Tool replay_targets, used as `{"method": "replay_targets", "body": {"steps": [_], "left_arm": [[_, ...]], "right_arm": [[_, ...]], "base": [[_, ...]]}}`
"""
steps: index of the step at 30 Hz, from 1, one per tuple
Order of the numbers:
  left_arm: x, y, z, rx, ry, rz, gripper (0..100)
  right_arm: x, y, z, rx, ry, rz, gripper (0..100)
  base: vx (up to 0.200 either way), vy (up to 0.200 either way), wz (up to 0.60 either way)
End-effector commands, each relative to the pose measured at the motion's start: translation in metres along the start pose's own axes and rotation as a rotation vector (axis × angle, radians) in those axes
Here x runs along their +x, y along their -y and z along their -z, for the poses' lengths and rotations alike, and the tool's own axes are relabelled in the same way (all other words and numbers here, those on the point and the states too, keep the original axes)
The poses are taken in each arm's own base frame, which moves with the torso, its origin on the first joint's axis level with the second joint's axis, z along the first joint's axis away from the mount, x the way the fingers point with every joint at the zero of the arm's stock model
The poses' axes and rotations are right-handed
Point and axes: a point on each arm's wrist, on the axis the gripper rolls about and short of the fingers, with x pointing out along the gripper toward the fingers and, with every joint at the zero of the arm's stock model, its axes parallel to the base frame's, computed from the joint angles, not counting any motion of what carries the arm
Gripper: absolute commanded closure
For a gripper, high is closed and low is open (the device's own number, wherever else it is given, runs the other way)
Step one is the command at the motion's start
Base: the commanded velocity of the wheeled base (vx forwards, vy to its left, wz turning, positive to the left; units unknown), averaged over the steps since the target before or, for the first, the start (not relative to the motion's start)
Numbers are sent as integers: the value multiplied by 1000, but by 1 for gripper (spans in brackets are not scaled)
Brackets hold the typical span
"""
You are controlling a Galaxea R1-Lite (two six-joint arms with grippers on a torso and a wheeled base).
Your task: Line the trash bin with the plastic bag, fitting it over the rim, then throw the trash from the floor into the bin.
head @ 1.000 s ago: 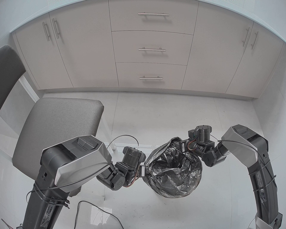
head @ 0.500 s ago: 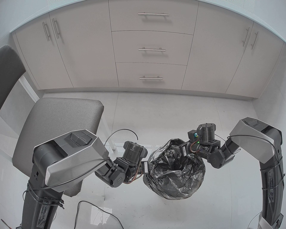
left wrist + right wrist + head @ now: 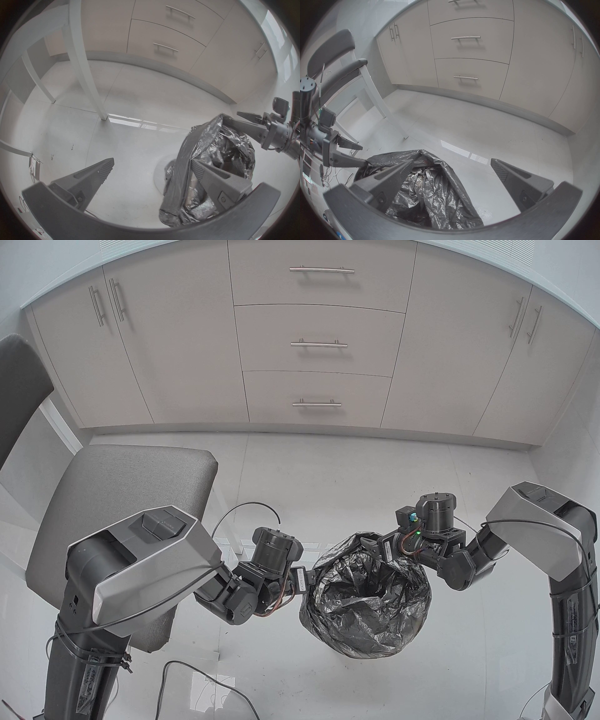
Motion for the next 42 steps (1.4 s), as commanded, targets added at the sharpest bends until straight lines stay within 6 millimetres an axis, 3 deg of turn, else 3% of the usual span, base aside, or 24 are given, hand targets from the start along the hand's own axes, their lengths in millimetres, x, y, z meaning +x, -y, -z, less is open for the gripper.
{"method": "replay_targets", "body": {"steps": [1, 16, 24, 42], "left_arm": [[11, -11, 0, -11, -7, -28, 0], [18, -20, 15, 84, -127, -35, 0], [20, -20, 17, 154, -257, -75, 0], [22, -22, 21, 177, -277, -85, 0]], "right_arm": [[0, 1, 0, 2, 1, 3, 0], [3, 2, 5, 7, -10, 4, 0], [5, 14, 14, 19, -30, 30, 0], [12, 35, 14, 33, -18, 80, 0]], "base": [[0, 0, 0], [0, 0, 0], [0, 0, 0], [0, 0, 0]]}}
